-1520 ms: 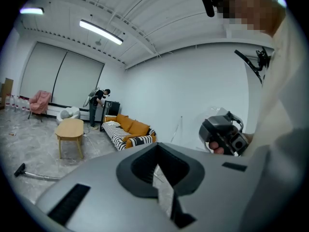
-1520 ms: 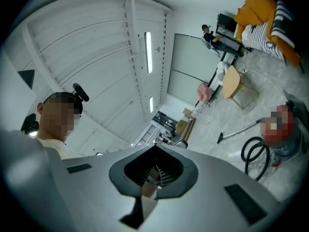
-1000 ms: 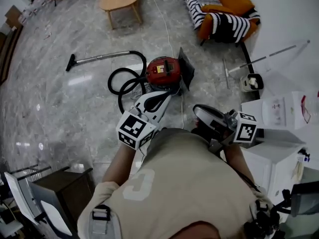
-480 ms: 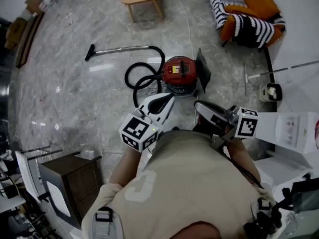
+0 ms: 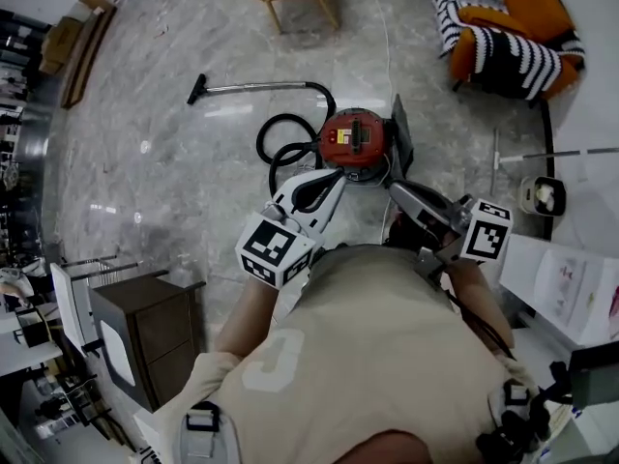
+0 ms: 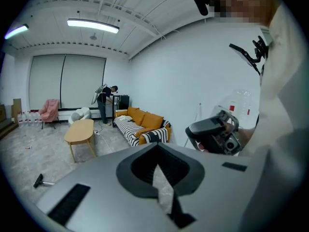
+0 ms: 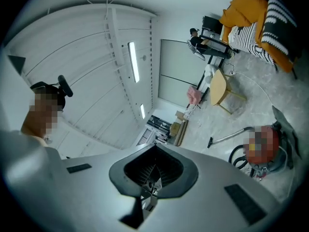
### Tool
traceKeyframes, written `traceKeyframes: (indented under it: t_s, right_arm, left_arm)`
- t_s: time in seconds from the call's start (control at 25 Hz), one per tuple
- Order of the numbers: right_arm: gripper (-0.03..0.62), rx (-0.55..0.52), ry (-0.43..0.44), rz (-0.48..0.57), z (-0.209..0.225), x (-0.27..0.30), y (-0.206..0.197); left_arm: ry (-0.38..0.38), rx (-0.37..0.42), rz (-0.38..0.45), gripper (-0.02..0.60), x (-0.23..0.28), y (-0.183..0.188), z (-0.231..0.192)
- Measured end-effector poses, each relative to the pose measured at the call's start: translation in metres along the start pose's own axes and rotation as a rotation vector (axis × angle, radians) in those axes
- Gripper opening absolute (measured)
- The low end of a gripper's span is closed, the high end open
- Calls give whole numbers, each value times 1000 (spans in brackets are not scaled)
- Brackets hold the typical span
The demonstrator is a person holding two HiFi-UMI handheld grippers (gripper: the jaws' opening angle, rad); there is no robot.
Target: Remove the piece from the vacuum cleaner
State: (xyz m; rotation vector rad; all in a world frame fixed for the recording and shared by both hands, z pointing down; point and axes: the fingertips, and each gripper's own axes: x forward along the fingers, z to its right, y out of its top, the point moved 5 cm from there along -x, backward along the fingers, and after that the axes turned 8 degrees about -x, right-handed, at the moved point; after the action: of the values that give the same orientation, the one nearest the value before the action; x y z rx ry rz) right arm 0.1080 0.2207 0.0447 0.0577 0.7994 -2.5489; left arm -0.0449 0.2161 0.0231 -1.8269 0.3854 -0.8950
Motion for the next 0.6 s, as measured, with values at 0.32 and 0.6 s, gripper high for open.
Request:
traceKeyframes:
  t_s: [0.32,0.6]
  right_arm:
    - [2,-90,-42,-105,44,-31,26]
    - [2,-223,-181,-81,70,-47,27]
  left_arm:
    - [34,-84,-24,-3,42,15,20]
    - [68,43,-135,-3,66,11,11]
